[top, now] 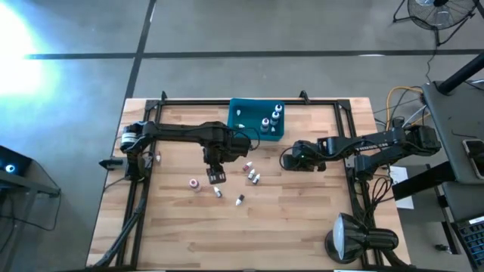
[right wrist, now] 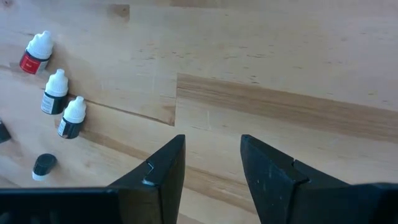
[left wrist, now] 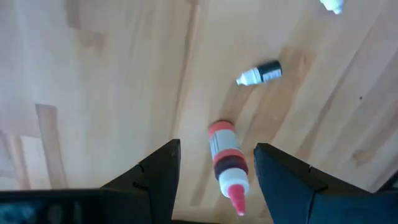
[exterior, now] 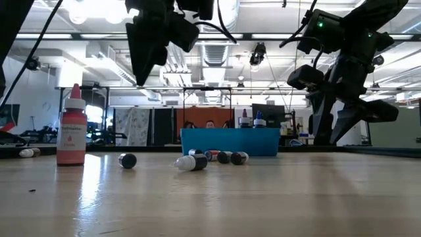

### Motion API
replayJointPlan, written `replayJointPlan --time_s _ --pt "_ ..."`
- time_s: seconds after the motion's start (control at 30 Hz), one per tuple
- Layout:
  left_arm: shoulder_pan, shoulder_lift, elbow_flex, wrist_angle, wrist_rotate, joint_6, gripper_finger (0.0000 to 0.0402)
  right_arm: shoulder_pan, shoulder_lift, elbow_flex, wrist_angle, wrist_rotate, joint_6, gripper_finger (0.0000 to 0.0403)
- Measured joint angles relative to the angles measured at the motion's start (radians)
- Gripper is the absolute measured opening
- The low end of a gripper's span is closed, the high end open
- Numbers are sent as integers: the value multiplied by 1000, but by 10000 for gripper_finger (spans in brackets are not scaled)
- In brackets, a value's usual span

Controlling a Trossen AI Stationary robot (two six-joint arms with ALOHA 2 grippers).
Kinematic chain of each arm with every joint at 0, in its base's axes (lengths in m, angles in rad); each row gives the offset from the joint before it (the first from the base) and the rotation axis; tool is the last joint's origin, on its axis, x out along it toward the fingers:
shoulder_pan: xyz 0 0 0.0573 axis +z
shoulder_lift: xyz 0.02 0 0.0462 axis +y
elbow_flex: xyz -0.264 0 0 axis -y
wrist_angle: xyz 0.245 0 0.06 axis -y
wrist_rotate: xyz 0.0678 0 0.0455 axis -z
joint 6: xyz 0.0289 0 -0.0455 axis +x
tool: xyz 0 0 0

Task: Pick & Place food coloring
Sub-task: Put the large pink food coloring bottle into the blue bin

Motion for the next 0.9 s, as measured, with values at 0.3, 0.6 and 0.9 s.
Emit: replayJointPlan --time_s 0.3,0.6,0.9 --pt "0 0 1 93 -34 1 181 0 0 0 0 24 2 148" --pt "0 0 1 149 -88 2 181 0 0 0 4 24 7 148" --pt "0 0 2 171 -165 11 181 0 0 0 8 24 4 148"
